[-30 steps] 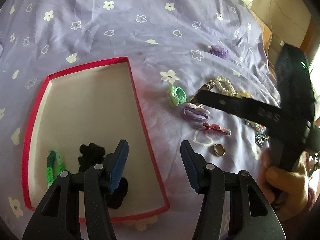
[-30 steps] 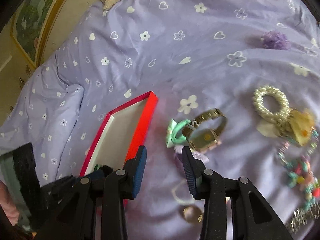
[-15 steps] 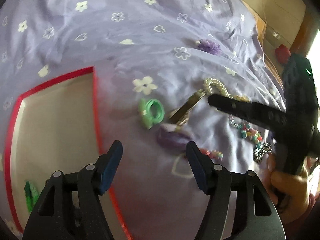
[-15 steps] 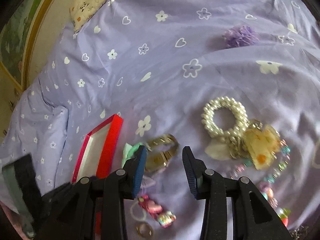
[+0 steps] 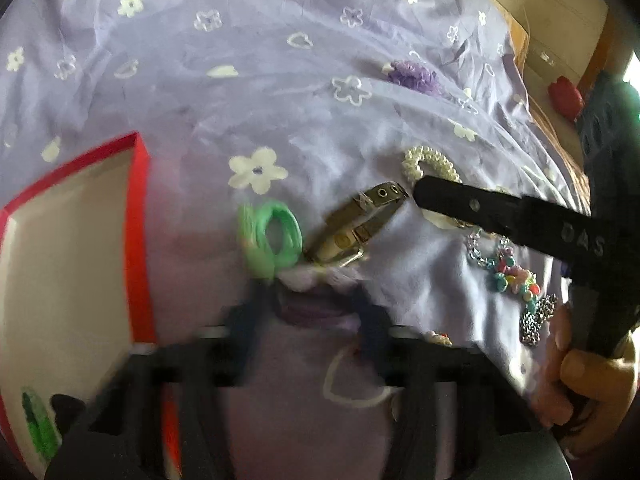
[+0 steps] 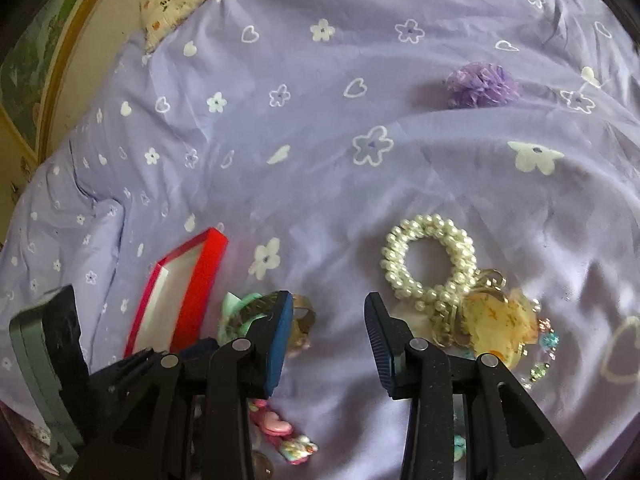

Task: Organize jewelry
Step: 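Grasp the lilac bow hair tie with the left tool, then grasp the gold watch with the right tool while left tool holds hair tie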

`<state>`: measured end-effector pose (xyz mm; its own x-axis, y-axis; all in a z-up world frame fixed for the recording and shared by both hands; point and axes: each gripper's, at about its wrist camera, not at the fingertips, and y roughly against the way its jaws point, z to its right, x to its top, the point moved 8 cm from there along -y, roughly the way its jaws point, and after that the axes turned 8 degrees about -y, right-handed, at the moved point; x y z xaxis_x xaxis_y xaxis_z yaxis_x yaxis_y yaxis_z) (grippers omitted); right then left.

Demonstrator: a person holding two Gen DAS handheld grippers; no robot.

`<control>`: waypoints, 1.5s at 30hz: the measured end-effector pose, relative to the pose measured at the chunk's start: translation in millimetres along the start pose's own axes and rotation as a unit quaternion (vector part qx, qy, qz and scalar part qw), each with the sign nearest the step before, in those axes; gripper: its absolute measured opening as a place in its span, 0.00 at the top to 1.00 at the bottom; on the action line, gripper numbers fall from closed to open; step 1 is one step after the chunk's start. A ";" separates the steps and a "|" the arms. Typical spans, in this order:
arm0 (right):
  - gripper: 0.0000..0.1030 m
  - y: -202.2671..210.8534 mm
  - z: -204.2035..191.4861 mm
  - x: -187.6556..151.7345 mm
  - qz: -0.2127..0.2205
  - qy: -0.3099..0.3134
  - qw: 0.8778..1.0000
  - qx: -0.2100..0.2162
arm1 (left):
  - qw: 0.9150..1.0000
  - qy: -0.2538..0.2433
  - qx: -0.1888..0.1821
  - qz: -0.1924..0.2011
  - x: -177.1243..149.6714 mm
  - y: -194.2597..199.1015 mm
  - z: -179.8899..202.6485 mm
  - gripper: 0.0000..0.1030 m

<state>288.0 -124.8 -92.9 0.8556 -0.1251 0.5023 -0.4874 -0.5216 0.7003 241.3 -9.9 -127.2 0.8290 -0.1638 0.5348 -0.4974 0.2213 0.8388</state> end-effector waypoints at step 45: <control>0.72 26.2 -4.8 -35.3 -0.033 -0.019 0.999 -0.003 | 0.998 0.042 -0.027 0.042 -43.3 72.5 -17.5 0.97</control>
<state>244.2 -130.0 -89.9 0.8916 -0.1223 0.4360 -0.4310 -0.5249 0.7340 173.8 30.1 -91.4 0.8042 -0.0614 0.5911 -0.5539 0.2832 0.7830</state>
